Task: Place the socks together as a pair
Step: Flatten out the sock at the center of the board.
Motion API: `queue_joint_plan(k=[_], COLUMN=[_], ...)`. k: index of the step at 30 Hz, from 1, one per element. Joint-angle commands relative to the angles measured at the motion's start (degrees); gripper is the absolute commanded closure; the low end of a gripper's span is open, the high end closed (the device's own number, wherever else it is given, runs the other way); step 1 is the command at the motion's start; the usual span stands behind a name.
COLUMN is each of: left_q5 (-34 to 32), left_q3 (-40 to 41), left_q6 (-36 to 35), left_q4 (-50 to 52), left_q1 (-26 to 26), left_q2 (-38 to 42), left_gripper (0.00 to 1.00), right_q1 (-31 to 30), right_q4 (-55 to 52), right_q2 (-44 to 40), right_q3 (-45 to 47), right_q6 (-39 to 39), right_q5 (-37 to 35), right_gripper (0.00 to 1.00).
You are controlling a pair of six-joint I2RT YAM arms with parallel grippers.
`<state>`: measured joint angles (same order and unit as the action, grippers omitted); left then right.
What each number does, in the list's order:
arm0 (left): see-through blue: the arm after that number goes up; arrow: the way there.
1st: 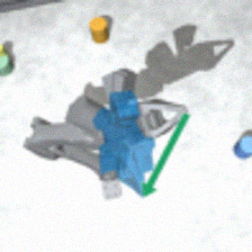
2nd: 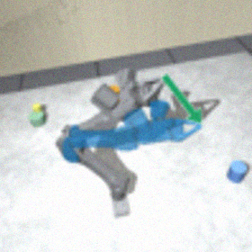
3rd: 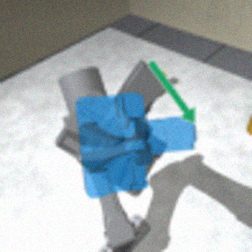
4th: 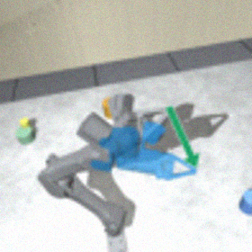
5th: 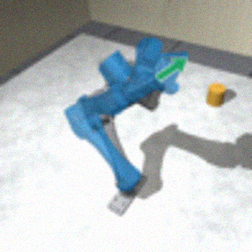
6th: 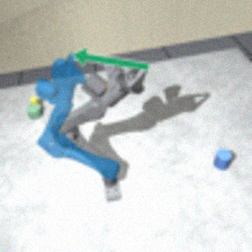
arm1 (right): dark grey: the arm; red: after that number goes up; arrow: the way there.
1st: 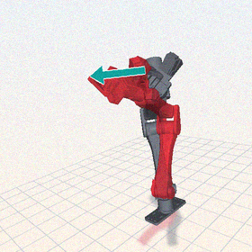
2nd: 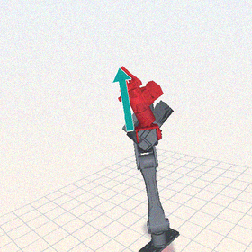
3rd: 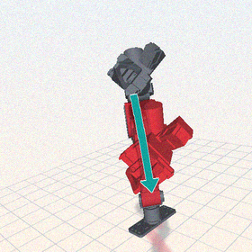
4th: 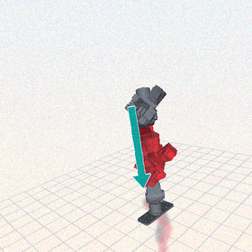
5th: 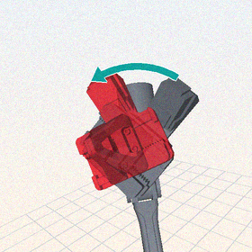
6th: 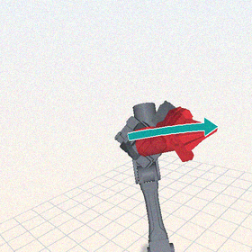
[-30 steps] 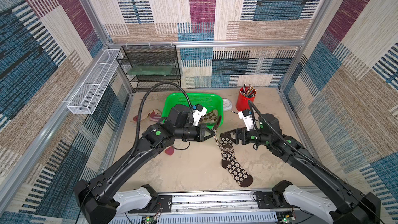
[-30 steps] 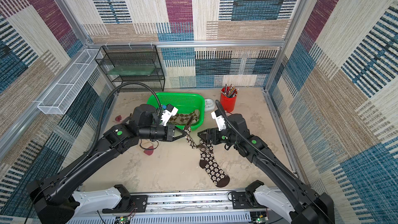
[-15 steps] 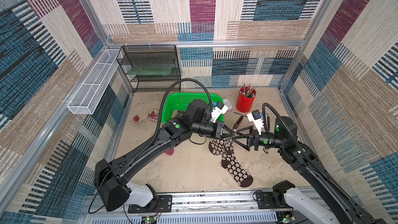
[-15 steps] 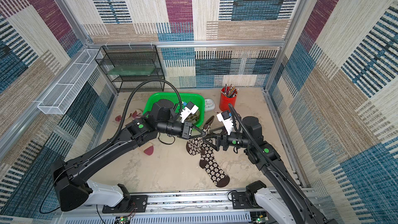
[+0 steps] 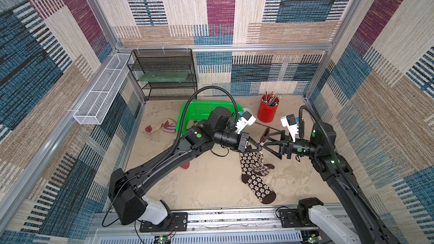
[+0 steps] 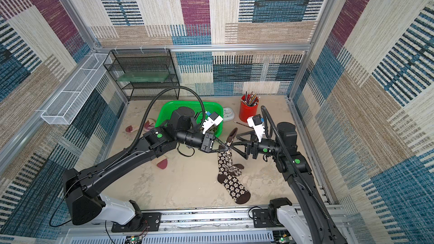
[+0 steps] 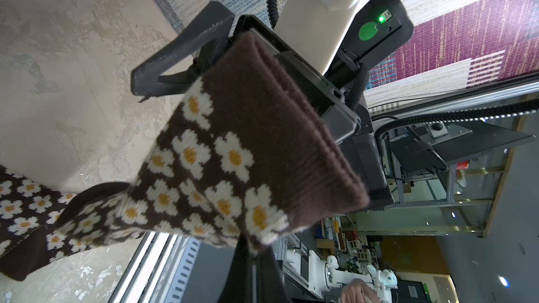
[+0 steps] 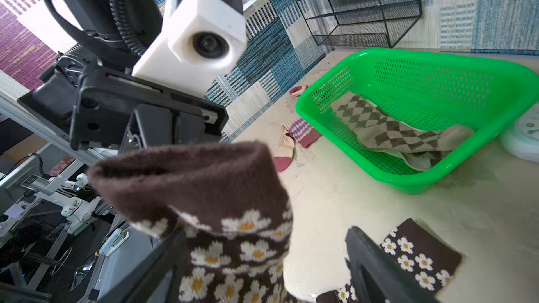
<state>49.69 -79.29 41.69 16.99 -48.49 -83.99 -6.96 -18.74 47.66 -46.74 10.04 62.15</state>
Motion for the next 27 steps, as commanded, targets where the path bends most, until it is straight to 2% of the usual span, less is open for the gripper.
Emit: queue_joint_plan(k=[1,7,10,12,16,20,23,25,27], left_q5=[3.9,5.3,5.2,5.4,5.6,4.0,2.5,1.7,1.2], left_q3=[-0.9,-1.5,-1.7,-1.6,-1.2,-1.6,0.5,2.7,5.5], left_q6=[-1.4,-2.4,-3.4,-3.6,-3.7,-5.2,-3.9,-2.4,-0.6], left_q4=[-0.4,0.8,2.3,2.8,2.6,6.1,4.2,1.4,-1.9], left_q1=[0.1,0.1,0.3,0.5,0.7,1.6,2.3,2.2,2.1], left_q2=[-0.4,-1.6,-2.3,-2.6,-3.4,-4.2,-3.4,-2.3,-0.7], left_gripper=[1.00,1.00,1.00,1.00,1.00,1.00,0.99,0.81,0.70], right_q1=[0.1,-0.2,-0.3,-0.5,-1.4,-1.8,-1.9,-2.0,-2.3], right_q4=[2.9,6.7,6.8,7.9,6.9,4.7,-1.9,-6.3,-11.7], right_q2=[0.7,1.1,1.0,0.7,0.7,0.2,-0.5,-0.1,0.4], right_q3=[-0.5,0.9,0.8,0.9,0.7,-0.2,-2.8,-4.1,-5.6], right_q6=[-2.1,-0.6,-0.1,1.3,1.9,2.2,0.9,1.3,0.9], right_q5=[4.4,7.8,8.8,9.7,10.0,8.8,4.6,2.9,3.0], right_gripper=[0.12,0.13,0.17,0.28,0.60,0.79,0.88,0.95,0.96])
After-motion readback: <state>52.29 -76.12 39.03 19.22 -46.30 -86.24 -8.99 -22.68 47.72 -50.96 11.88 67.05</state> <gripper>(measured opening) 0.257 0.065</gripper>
